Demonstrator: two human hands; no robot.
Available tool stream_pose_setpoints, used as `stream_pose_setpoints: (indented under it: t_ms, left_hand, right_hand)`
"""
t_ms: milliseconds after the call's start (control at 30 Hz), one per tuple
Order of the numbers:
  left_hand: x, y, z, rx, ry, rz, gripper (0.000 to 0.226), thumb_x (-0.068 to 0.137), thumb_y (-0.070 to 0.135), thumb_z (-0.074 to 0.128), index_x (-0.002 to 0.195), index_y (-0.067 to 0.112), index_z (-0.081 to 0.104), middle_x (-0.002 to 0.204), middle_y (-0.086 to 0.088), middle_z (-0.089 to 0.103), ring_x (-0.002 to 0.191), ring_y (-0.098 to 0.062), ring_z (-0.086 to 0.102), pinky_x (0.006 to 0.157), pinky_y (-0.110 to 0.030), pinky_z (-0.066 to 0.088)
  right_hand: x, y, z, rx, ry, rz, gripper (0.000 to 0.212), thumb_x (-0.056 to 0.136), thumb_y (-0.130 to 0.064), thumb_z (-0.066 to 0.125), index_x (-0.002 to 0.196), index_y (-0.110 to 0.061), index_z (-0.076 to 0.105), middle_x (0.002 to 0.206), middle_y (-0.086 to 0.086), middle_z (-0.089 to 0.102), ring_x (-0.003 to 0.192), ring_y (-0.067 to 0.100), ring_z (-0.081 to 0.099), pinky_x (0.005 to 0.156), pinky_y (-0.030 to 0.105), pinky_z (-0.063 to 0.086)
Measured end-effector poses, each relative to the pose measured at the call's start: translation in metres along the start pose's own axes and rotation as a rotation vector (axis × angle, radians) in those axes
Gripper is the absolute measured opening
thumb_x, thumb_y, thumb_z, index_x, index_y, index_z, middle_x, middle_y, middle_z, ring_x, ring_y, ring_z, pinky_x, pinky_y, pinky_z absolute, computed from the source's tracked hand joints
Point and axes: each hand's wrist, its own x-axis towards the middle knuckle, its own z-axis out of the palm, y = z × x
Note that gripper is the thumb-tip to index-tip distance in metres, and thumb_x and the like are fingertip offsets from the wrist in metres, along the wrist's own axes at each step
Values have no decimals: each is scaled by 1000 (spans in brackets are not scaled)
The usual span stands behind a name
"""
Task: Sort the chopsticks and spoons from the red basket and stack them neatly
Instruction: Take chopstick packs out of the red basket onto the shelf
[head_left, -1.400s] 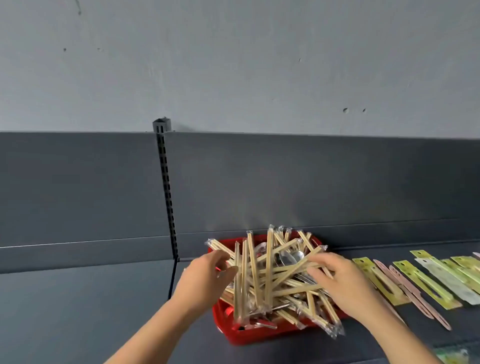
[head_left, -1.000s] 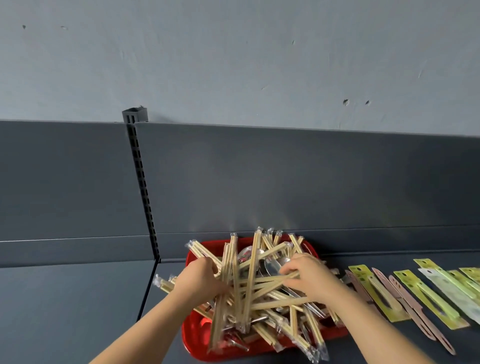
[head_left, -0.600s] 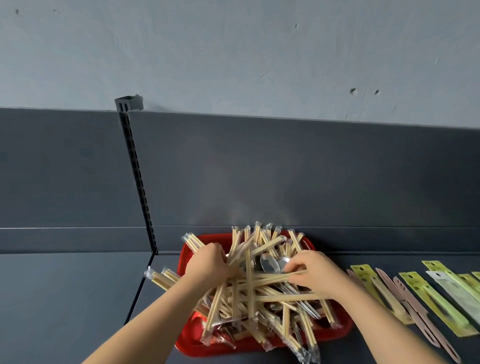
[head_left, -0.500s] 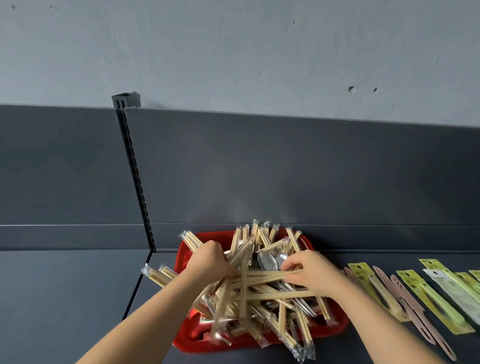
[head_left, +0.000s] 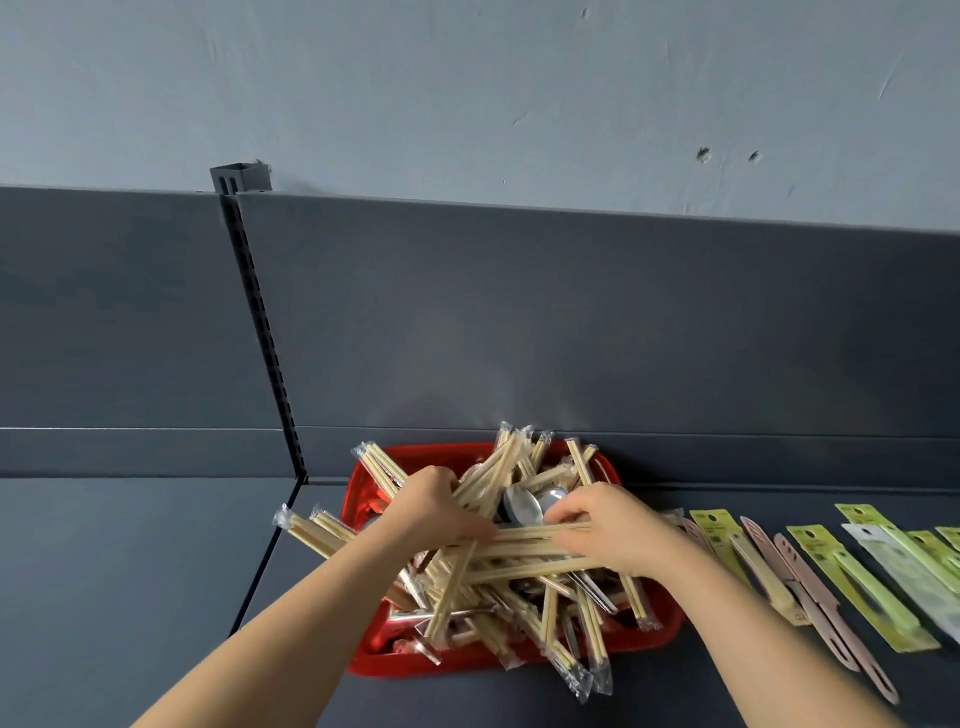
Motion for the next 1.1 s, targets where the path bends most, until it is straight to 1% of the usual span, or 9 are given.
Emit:
stream_pose_setpoints:
  t_ms: [67, 133, 200, 300, 467, 600, 800, 900, 1100]
  left_hand:
    - [0, -4, -4, -24, -25, 9, 32, 64, 36, 81, 83, 15, 67, 77, 0, 67, 67, -15, 62, 60, -30, 52]
    - [-3, -8, -8, -21, -17, 14, 21, 68, 29, 79, 79, 16, 65, 71, 1, 63, 61, -14, 57, 54, -27, 47]
    - [-6, -11, -14, -79, 9, 20, 22, 69, 27, 80, 80, 13, 66, 70, -1, 62, 57, -15, 54, 49, -25, 43]
    - [-12, -14, -25, -173, 55, 41, 18, 78, 27, 78, 81, 13, 67, 67, 0, 63, 51, -13, 55, 44, -23, 43]
    - [-22, -19, -45, -327, 114, 117, 17, 86, 32, 70, 81, 15, 72, 74, -3, 73, 68, -19, 66, 62, -29, 47]
    - [-32, -17, -59, -442, 190, 143, 26, 91, 33, 65, 76, 12, 67, 49, 12, 61, 39, 2, 50, 41, -10, 37]
    - [-52, -15, -70, -674, 272, 159, 37, 97, 33, 54, 85, -2, 56, 54, 1, 55, 45, -13, 52, 47, -26, 45]
    - [-66, -27, -76, -715, 374, 169, 33, 95, 31, 58, 81, 1, 56, 54, -5, 58, 44, -19, 57, 44, -28, 47]
    - [-100, -101, -92, -760, 549, 35, 25, 89, 29, 67, 77, 7, 63, 57, -6, 64, 44, -18, 59, 43, -25, 49]
  right_hand:
    - [-5, 2, 0, -2, -39, 1, 51, 66, -53, 71, 113, -35, 67, 89, -26, 62, 79, -10, 57, 70, 14, 47]
    - [-9, 4, 1, -30, -78, 7, 65, 57, -59, 75, 118, -37, 64, 93, -27, 58, 83, -7, 56, 71, 15, 46]
    - [-11, 6, 2, -30, -81, 22, 59, 61, -55, 77, 115, -37, 65, 107, -24, 61, 95, -1, 59, 81, 24, 53]
    - [-12, 4, 1, -7, -90, 18, 33, 70, -46, 77, 100, -36, 70, 97, -15, 68, 86, 6, 66, 82, 36, 57]
    - [-15, 0, -14, 10, -56, -1, 12, 74, -38, 74, 86, -36, 72, 82, -10, 70, 75, 7, 65, 73, 31, 56]
    - [-20, -4, -40, 71, 34, -4, 11, 79, -33, 72, 89, -37, 74, 86, -9, 72, 79, 11, 67, 75, 35, 56]
    - [-25, -28, -45, 306, 222, -25, 14, 83, -27, 73, 95, -34, 75, 83, -12, 75, 76, 4, 69, 69, 22, 54]
    - [-16, -56, -29, 446, 303, -50, 10, 82, -27, 74, 91, -31, 76, 81, -9, 75, 77, 10, 70, 75, 32, 56]
    - [18, -132, 26, 536, 238, -141, 15, 84, -24, 72, 77, -37, 71, 78, -16, 74, 75, 2, 69, 73, 23, 54]
